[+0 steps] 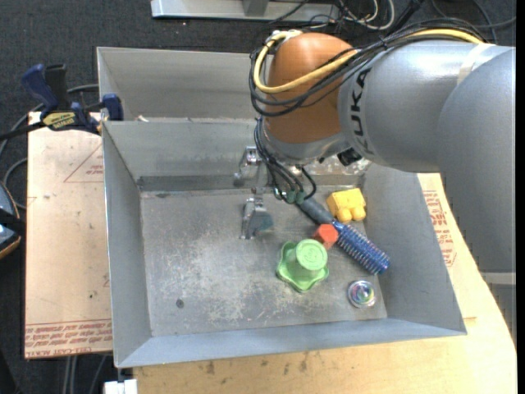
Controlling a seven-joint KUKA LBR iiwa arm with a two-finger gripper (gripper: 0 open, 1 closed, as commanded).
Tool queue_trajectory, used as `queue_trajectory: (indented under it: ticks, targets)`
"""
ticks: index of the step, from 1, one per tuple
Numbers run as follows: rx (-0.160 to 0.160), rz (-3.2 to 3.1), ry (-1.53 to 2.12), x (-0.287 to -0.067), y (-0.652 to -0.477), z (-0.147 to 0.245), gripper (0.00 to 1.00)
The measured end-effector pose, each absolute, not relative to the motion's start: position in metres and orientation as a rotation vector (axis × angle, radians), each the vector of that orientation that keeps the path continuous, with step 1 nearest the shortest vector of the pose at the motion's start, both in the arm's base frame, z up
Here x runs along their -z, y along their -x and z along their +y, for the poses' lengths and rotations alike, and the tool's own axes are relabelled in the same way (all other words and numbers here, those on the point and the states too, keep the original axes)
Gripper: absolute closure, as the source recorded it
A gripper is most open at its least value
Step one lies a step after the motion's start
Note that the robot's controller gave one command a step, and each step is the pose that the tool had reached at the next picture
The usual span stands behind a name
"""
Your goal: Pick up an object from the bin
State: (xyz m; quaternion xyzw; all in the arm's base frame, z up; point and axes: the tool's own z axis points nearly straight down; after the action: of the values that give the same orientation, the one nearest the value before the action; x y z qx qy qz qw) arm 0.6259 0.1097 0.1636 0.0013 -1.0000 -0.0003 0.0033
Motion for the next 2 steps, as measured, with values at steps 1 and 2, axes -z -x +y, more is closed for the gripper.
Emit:
queue_trajectory:
  ticks: [1,2]
  targets:
    - [0.007,-2.969,-1.053,-0.075,-0.642,0.061,0.0]
    - [-0.001,-2.812,-1.414,-0.101,-0.644,0.05,0.0]
